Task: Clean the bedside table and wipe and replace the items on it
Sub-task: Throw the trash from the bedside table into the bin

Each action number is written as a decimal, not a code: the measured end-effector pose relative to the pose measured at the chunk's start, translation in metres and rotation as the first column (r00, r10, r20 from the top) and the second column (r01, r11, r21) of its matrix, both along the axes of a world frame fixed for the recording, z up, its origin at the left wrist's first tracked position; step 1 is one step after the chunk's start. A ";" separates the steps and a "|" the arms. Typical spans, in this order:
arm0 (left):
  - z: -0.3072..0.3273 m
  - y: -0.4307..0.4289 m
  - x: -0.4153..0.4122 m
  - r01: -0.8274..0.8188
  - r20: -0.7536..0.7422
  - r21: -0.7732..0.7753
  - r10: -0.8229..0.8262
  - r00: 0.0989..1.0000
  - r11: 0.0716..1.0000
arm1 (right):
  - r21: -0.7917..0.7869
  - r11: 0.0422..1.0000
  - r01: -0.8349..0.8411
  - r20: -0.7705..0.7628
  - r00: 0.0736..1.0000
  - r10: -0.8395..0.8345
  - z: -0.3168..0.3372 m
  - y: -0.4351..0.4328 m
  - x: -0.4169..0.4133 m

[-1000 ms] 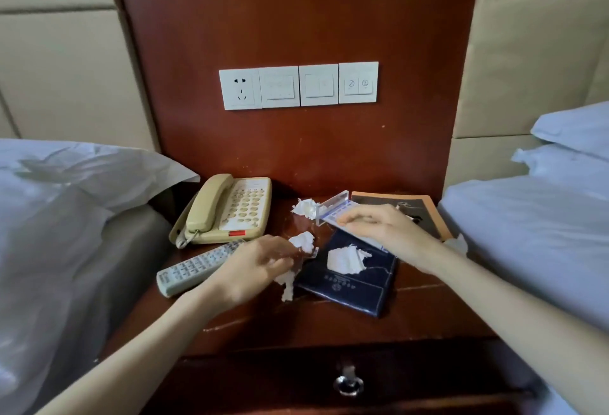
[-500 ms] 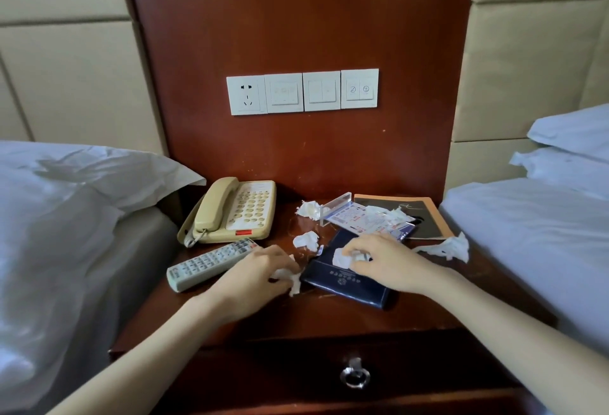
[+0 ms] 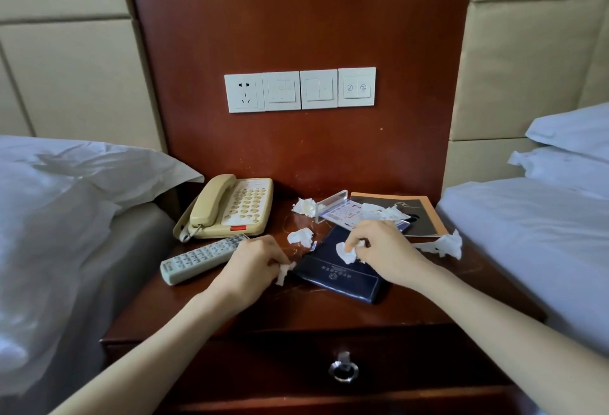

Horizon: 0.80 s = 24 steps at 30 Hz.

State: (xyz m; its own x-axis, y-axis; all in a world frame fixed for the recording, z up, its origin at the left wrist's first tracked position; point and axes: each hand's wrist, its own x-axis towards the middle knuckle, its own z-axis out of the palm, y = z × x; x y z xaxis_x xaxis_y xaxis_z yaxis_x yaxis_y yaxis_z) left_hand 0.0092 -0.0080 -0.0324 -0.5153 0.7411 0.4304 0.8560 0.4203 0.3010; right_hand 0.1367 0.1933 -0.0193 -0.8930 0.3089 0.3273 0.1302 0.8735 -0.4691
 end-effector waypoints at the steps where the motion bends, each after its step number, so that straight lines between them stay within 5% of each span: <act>1: 0.001 0.000 0.003 0.001 0.005 0.020 -0.001 1.000 1.000 | -0.010 1.000 0.010 -0.018 1.000 -0.011 0.001 0.001 0.001; 6: 0.005 0.005 0.018 -0.010 0.012 0.132 0.008 1.000 0.991 | -0.125 0.988 0.088 -0.092 0.991 -0.100 0.005 0.005 0.010; 14: 0.027 0.019 0.050 -0.056 0.014 0.389 0.055 0.998 0.919 | -0.147 0.989 -0.023 -0.155 0.988 0.000 0.018 0.014 0.042; 24: 0.035 0.043 0.126 0.074 0.128 0.455 -0.148 0.981 0.887 | -0.239 0.966 0.094 -0.265 0.951 -0.158 0.014 0.026 0.116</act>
State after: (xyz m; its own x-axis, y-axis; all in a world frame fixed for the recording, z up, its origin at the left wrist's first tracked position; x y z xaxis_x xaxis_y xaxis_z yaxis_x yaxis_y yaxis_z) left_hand 0.1347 0.0349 0.0029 -0.5284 0.5454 0.6506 0.8161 0.1149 0.5664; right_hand 0.2532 0.2193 -0.0056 -0.7240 0.5061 0.4687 0.0682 0.7286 -0.6815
